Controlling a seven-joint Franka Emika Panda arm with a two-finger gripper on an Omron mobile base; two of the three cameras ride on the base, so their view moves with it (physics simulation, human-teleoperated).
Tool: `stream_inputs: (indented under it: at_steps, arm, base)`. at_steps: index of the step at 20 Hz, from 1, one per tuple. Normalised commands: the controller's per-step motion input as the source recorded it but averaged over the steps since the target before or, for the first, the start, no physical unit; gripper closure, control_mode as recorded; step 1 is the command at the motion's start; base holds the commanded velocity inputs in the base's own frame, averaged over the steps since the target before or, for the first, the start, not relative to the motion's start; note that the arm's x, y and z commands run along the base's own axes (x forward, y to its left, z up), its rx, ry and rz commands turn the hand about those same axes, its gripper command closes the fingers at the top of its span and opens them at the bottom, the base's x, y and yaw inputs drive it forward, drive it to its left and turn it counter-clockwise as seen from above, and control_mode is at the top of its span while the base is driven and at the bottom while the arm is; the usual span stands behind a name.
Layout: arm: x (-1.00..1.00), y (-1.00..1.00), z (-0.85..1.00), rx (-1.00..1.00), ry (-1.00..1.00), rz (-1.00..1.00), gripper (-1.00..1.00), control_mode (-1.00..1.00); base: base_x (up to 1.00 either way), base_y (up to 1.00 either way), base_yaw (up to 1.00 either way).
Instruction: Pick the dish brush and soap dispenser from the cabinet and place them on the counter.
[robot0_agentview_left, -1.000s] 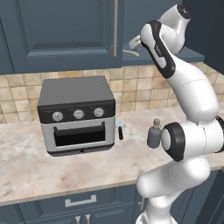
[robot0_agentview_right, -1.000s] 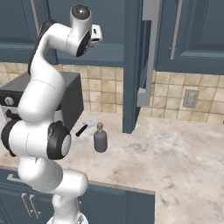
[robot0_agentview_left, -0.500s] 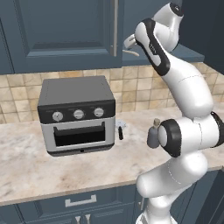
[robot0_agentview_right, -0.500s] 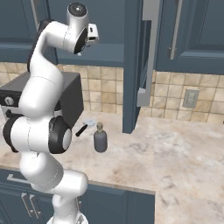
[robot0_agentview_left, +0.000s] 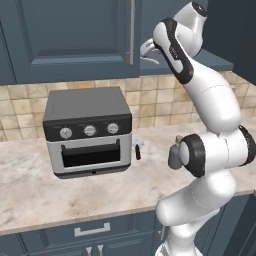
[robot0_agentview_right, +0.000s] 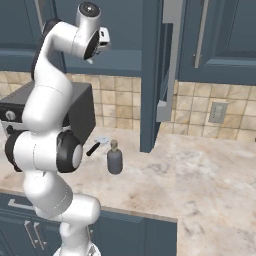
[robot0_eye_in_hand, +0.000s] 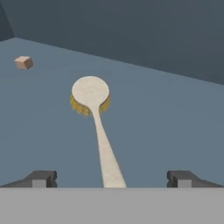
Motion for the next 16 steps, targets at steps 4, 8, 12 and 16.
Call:
stream_inputs:
  at_steps: [4,8,12,16]
  arm:
    - [0.18,0.00,0.03,0.00,0.01,0.05,-1.00,-1.00]
    - [0.06,0.01,0.00,0.00,0.00,0.05,-1.00,-1.00]
    - [0.00,0.04,-0.04,0.00,0.00,0.05,-1.00,-1.00]
    - [0.00,0.03,-0.14,0.00,0.01,0.04,-1.00,-1.00]
  base:
    - [0.00,0.00,0.00]
    - [0.00,0.00,0.00]
    - [0.00,0.00,0.00]
    - [0.00,0.00,0.00]
